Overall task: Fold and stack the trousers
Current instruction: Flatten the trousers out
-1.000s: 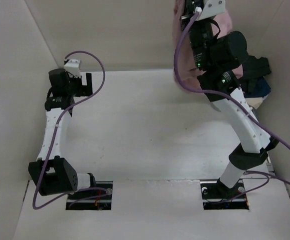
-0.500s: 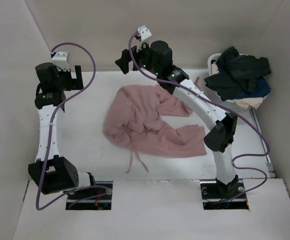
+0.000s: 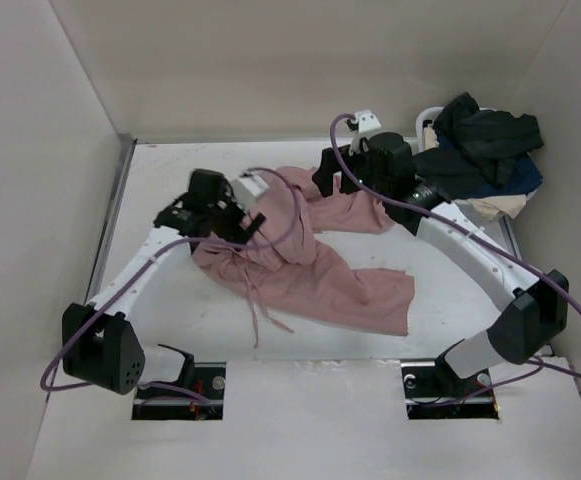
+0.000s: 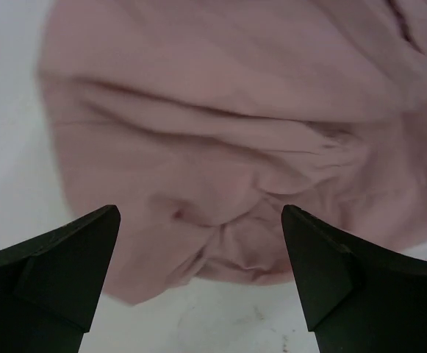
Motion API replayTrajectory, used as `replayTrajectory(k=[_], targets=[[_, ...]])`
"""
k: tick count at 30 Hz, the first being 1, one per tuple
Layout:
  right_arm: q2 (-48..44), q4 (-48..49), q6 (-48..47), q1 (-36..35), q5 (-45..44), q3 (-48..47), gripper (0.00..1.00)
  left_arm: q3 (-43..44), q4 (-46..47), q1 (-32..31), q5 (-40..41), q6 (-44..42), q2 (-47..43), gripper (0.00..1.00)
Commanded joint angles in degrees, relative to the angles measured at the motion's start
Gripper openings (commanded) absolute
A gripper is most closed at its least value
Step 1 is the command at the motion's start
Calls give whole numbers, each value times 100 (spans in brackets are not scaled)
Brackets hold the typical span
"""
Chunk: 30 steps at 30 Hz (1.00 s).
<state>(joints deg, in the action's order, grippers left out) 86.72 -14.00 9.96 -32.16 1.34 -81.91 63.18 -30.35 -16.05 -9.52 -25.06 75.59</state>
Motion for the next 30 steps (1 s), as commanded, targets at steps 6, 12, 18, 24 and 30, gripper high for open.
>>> replayTrajectory(k=[6, 12, 18, 24, 30], targets=[[450, 1468, 1603, -5, 1024, 1536, 97, -990, 1247, -1422, 310, -703, 535, 98], [1276, 2297, 2502, 48, 2124, 1740, 100, -1360, 2129, -1685, 416, -588, 1167, 80], [1848, 2007, 2521, 4, 1922, 1599, 93, -1246, 2208, -1590, 626, -237, 1625, 28], [1596, 1839, 2441, -58, 1599, 1476, 15, -1010, 2051, -1344, 908, 35, 1214, 0], [514, 998, 1836, 688, 1386, 477, 3, 228, 831, -378, 189, 791, 203, 0]])
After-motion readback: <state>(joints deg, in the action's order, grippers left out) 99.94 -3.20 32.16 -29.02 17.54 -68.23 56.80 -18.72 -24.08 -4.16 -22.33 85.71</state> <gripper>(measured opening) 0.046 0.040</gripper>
